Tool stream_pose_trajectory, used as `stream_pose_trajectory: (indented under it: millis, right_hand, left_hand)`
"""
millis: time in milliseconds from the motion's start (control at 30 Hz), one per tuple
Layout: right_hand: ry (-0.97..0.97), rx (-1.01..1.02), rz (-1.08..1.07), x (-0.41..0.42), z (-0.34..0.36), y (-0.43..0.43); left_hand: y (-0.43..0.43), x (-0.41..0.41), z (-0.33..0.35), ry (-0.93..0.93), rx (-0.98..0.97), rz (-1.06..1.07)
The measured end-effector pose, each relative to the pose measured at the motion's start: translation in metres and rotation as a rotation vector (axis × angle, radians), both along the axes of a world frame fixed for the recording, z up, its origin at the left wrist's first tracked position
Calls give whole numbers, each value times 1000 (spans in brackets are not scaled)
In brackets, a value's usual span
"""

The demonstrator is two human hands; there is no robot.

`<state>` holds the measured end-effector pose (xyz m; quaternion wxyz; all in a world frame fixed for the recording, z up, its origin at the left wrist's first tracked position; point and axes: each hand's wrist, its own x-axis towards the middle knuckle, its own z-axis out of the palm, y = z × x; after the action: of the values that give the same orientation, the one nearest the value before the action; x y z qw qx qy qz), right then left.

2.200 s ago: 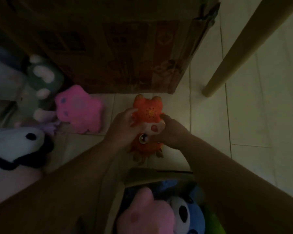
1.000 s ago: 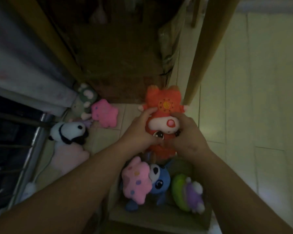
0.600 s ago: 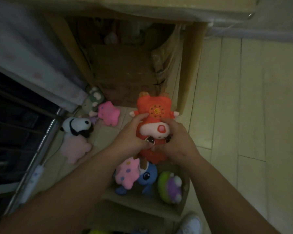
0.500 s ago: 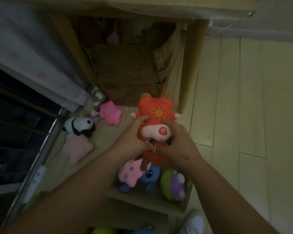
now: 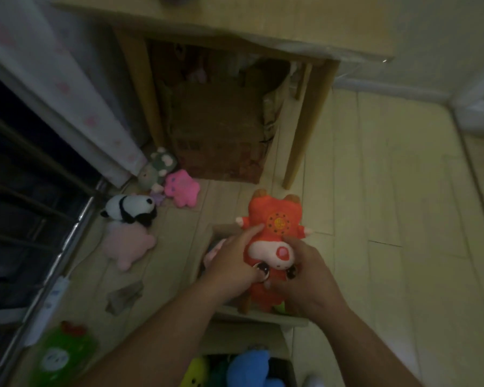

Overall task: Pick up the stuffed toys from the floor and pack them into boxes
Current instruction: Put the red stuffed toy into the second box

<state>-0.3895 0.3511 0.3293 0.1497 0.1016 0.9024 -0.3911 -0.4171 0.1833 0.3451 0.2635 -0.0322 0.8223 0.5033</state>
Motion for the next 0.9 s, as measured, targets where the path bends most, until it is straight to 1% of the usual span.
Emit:
stream_pose_trajectory:
  millis: [67,167,333,433,533,633,800,900]
  right_hand:
    - [-4,16,17,7,-4,9]
    - [-28,16,34,7,-13,26]
    - [-50,16,34,-1,-17,48]
    - [-67,15,20,-5,-16,54]
    - [-93,20,-29,-6,-15,59]
    - [-84,14,-97,-3,-11,62]
    - [-95,-16,-79,6,-1,59]
    - [-102,-37,-91,7,2,54]
  left_hand:
    - [10,6,-4,-19,-9,13]
    - [29,10,-14,-64,36,8]
    - [53,7,-26,-66,67,50]
    - [60,4,-32,-101,94,77]
    - [62,2,-38,-98,64,97]
    - [57,2,-39,-90,-13,104]
    - [46,11,-38,-38,-111,101]
    - [42,14,-34,-29,-127,111]
